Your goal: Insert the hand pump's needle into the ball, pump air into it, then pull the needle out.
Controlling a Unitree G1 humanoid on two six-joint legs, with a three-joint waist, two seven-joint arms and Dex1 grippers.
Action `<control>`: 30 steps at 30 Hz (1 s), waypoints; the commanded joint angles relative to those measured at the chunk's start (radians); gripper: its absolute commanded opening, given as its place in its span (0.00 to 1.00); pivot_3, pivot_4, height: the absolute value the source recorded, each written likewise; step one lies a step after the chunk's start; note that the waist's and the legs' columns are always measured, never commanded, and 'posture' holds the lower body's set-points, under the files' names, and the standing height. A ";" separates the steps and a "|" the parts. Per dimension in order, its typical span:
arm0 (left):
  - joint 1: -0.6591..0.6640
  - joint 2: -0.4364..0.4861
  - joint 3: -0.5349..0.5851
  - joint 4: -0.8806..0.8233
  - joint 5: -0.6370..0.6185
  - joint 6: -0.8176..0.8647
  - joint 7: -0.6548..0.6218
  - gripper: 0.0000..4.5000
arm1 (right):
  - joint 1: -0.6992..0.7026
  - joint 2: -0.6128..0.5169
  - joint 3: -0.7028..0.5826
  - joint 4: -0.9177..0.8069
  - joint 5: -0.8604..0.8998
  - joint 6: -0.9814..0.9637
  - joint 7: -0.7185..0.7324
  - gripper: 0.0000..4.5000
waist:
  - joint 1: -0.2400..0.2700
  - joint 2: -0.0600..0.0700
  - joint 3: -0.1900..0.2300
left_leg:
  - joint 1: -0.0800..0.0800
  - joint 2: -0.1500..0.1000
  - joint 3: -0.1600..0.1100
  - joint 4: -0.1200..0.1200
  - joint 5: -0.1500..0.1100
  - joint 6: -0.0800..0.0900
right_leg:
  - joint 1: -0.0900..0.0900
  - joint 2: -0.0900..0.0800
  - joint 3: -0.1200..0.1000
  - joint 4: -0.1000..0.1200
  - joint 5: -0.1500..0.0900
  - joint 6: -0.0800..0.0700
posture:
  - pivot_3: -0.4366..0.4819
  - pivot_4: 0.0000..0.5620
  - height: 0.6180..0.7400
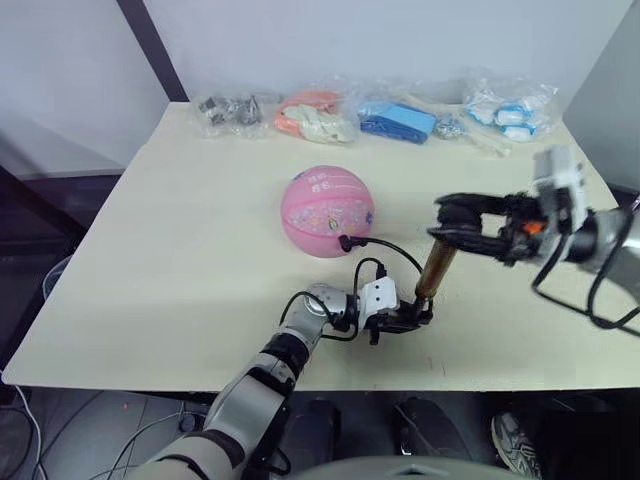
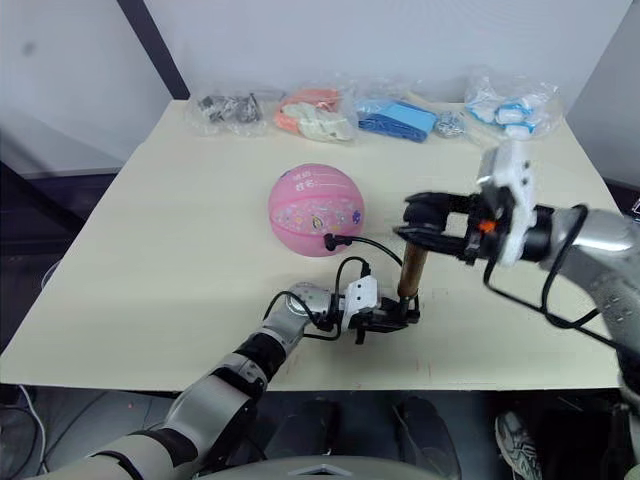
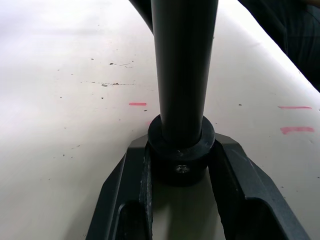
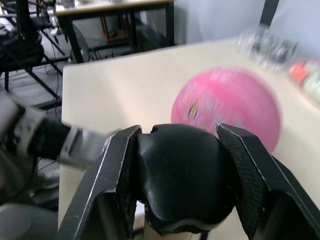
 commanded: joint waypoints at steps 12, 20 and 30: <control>0.030 0.021 -0.037 0.068 0.056 0.037 0.006 0.25 | -0.054 -0.060 -0.081 -0.012 0.136 0.071 -0.039 0.43 | 0.001 0.000 0.000 | -0.002 0.000 0.000 0.000 0.000 0.000 | -0.001 0.000 0.000 0.000 0.000 0.000 | 0.48 0.27 1.00; 0.031 0.022 -0.037 0.066 0.056 0.037 0.007 0.25 | 0.157 0.014 0.082 -0.068 -0.111 -0.110 -0.001 0.43 | -0.001 -0.001 -0.001 | 0.001 0.000 0.001 0.000 0.000 0.000 | 0.001 0.000 0.000 0.000 -0.002 0.004 | 0.48 0.27 1.00; 0.030 0.026 -0.036 0.065 0.057 0.037 0.007 0.25 | 0.295 0.175 0.294 0.039 -0.405 -0.335 -0.017 0.43 | -0.002 -0.004 -0.004 | 0.004 0.001 0.002 0.000 0.000 0.000 | 0.002 0.001 0.001 0.000 -0.002 0.004 | 0.48 0.27 1.00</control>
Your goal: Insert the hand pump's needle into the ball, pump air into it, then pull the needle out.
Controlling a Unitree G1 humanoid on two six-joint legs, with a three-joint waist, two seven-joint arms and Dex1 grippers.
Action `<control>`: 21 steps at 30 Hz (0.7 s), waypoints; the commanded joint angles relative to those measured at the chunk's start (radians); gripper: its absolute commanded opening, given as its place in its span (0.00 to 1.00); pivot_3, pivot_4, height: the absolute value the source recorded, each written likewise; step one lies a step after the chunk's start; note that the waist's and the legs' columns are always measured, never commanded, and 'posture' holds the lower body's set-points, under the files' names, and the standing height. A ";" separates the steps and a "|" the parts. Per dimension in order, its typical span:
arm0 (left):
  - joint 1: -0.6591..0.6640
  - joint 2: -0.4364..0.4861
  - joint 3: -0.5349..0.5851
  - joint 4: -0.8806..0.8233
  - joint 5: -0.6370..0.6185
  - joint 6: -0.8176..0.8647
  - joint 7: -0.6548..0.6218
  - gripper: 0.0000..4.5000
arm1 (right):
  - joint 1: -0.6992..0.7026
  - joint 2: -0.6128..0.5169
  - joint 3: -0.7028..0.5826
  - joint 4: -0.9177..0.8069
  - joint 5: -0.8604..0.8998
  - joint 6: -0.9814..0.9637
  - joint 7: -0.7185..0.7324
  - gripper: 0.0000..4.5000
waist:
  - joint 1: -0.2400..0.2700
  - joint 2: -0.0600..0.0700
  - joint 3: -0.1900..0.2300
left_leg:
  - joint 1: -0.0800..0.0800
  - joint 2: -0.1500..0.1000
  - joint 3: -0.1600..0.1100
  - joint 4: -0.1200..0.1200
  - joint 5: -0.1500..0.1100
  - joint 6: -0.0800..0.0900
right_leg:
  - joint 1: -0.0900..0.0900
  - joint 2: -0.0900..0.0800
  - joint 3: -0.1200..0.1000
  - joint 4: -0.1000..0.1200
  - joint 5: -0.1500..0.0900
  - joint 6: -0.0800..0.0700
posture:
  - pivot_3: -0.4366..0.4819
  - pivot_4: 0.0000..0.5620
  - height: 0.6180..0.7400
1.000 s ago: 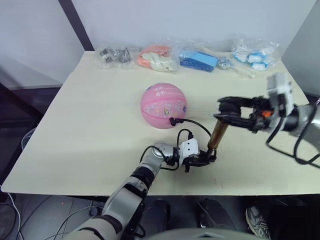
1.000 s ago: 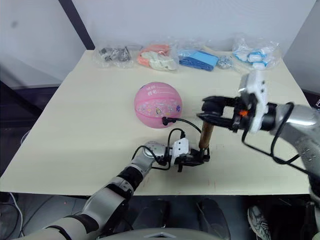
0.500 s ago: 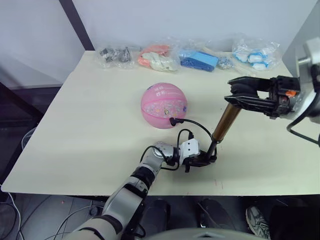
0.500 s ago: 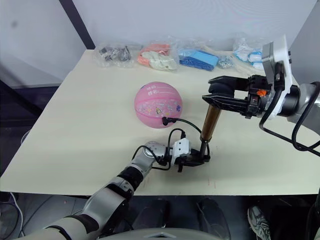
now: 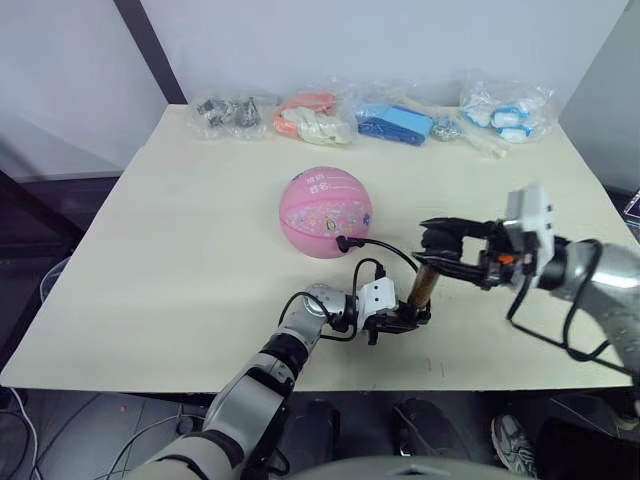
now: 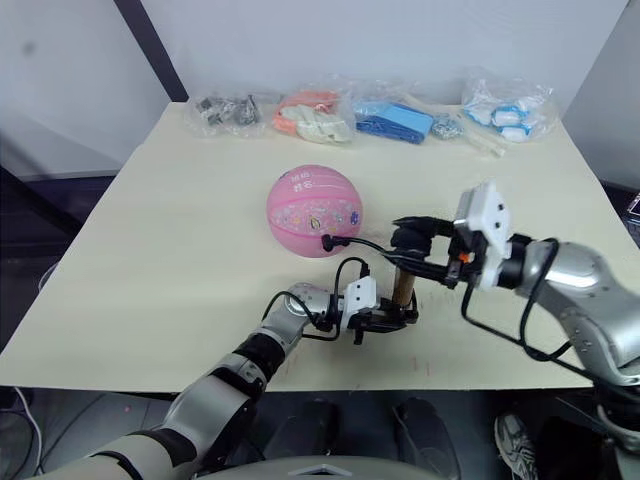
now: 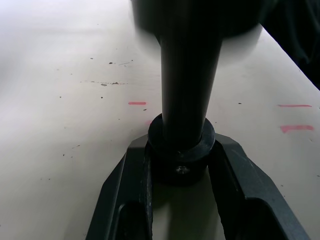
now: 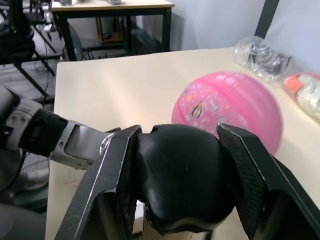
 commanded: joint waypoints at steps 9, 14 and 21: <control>0.034 0.026 -0.033 0.054 0.052 0.039 0.004 0.25 | 0.074 0.069 0.100 0.103 -0.163 -0.082 0.011 0.43 | -0.002 0.000 -0.001 | 0.002 0.000 0.000 0.000 0.000 0.000 | 0.000 0.001 0.001 0.000 0.000 0.000 | 0.48 0.27 1.00; 0.036 0.026 -0.031 0.055 0.051 0.037 0.006 0.25 | -0.020 0.008 -0.011 0.041 -0.038 0.026 0.031 0.43 | -0.002 0.000 0.000 | 0.001 0.000 0.000 0.000 0.000 0.000 | 0.000 0.001 0.001 0.000 0.000 0.000 | 0.48 0.27 1.00; 0.037 0.026 -0.032 0.057 0.049 0.034 0.005 0.25 | -0.188 -0.115 -0.183 0.001 0.193 0.223 0.030 0.43 | 0.000 0.003 0.003 | -0.002 0.000 0.000 0.000 0.000 0.000 | -0.002 0.000 0.000 0.000 0.002 -0.004 | 0.48 0.27 1.00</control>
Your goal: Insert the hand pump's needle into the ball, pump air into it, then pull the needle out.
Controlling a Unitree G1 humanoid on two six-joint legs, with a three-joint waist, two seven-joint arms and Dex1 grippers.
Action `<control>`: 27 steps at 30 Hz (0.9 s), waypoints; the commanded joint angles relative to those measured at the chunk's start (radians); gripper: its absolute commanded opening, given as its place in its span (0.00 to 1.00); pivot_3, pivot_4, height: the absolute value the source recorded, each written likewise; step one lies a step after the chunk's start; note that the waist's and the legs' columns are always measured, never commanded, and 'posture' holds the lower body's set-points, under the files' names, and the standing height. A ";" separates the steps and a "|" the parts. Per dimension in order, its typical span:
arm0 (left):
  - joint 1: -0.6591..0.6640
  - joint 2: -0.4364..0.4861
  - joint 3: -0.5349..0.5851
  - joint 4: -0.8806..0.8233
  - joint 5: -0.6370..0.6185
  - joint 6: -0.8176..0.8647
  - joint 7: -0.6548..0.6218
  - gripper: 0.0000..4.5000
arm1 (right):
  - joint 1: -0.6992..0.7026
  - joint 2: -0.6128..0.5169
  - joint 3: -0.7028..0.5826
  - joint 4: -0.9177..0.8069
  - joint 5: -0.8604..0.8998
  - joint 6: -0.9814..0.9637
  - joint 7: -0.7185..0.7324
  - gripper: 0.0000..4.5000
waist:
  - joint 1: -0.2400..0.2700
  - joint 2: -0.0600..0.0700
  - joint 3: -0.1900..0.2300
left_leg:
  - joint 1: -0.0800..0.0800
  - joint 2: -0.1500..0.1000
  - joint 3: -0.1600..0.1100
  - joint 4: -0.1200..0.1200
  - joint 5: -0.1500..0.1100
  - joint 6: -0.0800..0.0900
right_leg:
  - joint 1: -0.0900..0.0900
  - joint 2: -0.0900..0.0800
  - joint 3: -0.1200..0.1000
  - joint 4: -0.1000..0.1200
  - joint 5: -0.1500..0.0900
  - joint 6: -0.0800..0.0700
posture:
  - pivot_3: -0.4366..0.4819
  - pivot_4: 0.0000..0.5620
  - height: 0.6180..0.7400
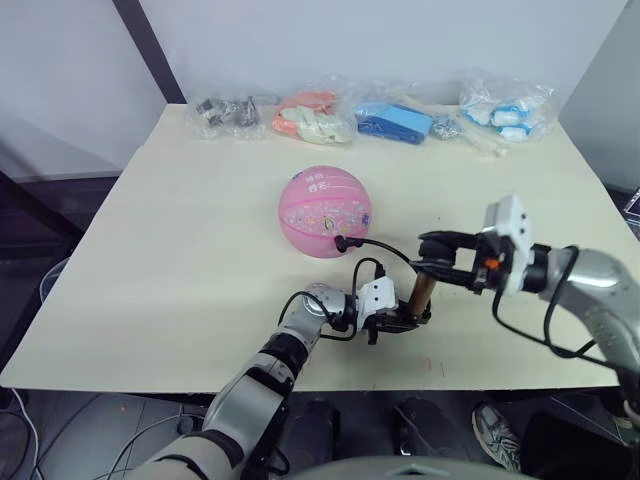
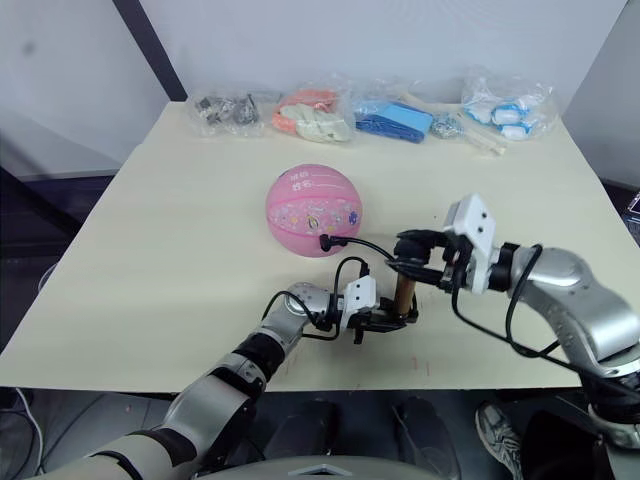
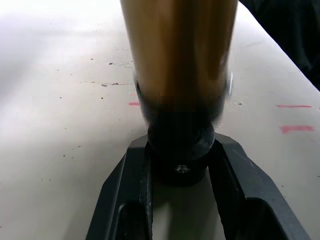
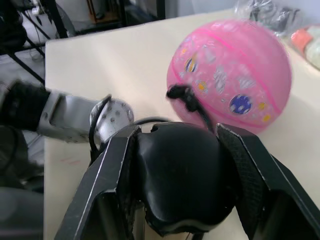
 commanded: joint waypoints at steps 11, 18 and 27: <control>0.032 0.022 -0.034 0.067 0.055 0.032 0.006 0.25 | -0.305 -0.139 -0.228 0.022 0.313 0.197 -0.047 0.43 | 0.001 0.000 0.001 | -0.002 0.000 -0.001 0.000 0.000 0.000 | -0.001 -0.001 -0.001 -0.002 0.000 0.000 | 0.48 0.27 1.00; 0.026 0.018 -0.034 0.070 0.055 0.034 0.009 0.25 | -0.170 -0.105 -0.141 -0.054 0.228 0.152 -0.029 0.43 | 0.002 0.000 0.001 | -0.004 0.000 -0.001 0.000 0.000 0.000 | -0.002 -0.001 -0.002 -0.002 0.000 0.000 | 0.48 0.27 1.00; 0.022 0.017 -0.036 0.075 0.057 0.030 0.011 0.25 | 0.034 0.013 0.020 -0.079 0.027 -0.004 -0.027 0.43 | 0.000 -0.001 -0.001 | 0.001 0.000 0.000 0.000 0.000 0.000 | 0.001 0.000 -0.001 -0.002 -0.001 0.002 | 0.48 0.27 1.00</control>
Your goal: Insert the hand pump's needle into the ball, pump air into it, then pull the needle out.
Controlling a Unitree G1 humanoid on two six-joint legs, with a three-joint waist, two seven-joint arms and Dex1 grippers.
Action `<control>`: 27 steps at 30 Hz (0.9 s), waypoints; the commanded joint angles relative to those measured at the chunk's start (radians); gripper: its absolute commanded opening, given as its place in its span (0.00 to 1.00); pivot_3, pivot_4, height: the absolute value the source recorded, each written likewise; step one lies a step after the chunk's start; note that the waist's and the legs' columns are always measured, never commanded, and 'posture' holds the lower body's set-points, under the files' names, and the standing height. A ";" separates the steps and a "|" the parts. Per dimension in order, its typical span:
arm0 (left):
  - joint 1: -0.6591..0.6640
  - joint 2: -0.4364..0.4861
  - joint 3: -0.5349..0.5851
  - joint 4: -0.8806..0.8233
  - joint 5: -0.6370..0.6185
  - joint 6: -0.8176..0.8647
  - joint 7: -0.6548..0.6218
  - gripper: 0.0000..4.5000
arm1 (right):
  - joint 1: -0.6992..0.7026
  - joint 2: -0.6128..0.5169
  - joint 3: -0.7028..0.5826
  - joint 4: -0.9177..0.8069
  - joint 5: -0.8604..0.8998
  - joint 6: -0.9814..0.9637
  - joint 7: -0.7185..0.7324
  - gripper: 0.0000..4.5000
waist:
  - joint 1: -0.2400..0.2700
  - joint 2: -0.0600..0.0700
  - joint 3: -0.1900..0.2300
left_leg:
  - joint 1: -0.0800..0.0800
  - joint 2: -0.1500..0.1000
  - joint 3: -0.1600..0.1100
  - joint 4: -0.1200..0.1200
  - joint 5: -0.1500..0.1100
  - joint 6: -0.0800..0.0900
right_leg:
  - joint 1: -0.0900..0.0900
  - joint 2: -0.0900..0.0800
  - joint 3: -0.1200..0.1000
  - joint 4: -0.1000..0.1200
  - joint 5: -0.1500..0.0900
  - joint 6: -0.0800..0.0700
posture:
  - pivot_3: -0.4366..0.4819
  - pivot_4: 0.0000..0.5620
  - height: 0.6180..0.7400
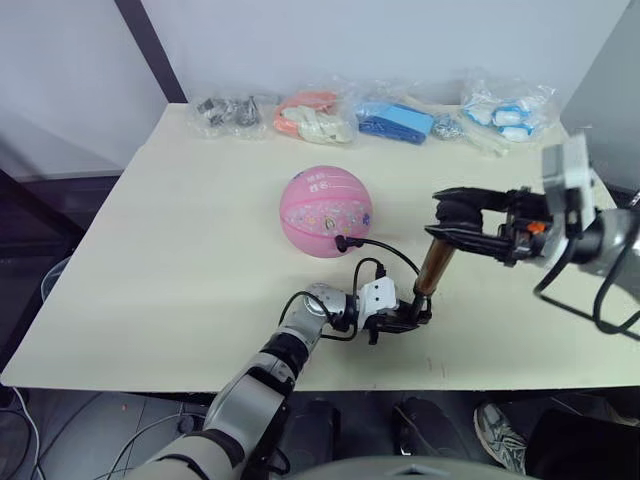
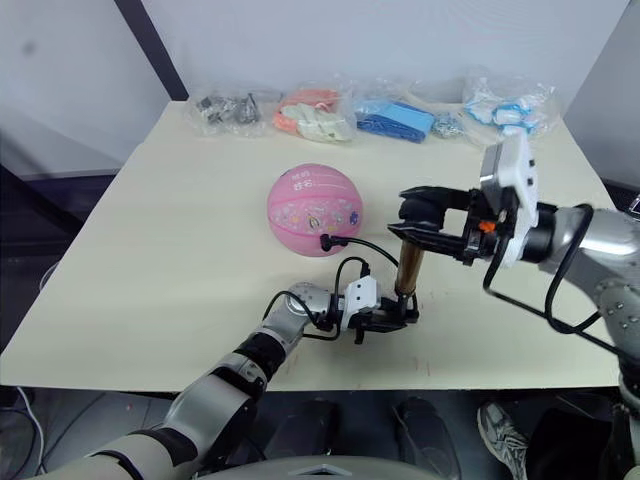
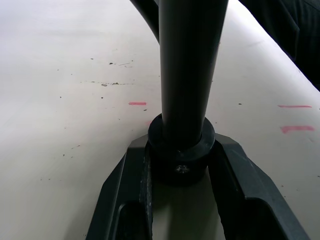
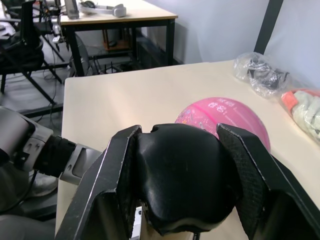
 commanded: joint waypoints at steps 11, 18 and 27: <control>0.028 0.022 -0.031 0.065 0.057 0.031 0.012 0.25 | 0.197 0.130 0.252 0.119 -0.305 -0.211 0.036 0.43 | -0.001 -0.002 -0.003 | 0.002 0.000 0.001 0.000 0.000 0.000 | 0.001 0.001 0.001 0.000 0.000 0.001 | 0.48 0.27 1.00; 0.028 0.022 -0.031 0.067 0.057 0.028 0.015 0.25 | 0.183 0.144 0.208 0.081 -0.272 -0.187 0.036 0.43 | -0.001 -0.002 -0.003 | 0.002 0.000 0.001 0.000 0.000 0.000 | 0.001 0.001 0.001 0.000 0.000 0.000 | 0.48 0.27 1.00; 0.026 0.017 -0.032 0.077 0.060 0.021 0.019 0.25 | 0.015 0.075 0.032 -0.009 -0.042 0.018 0.008 0.43 | 0.000 0.001 0.000 | -0.001 0.000 0.000 0.000 0.000 0.000 | -0.001 0.000 0.001 0.000 0.001 -0.002 | 0.48 0.27 1.00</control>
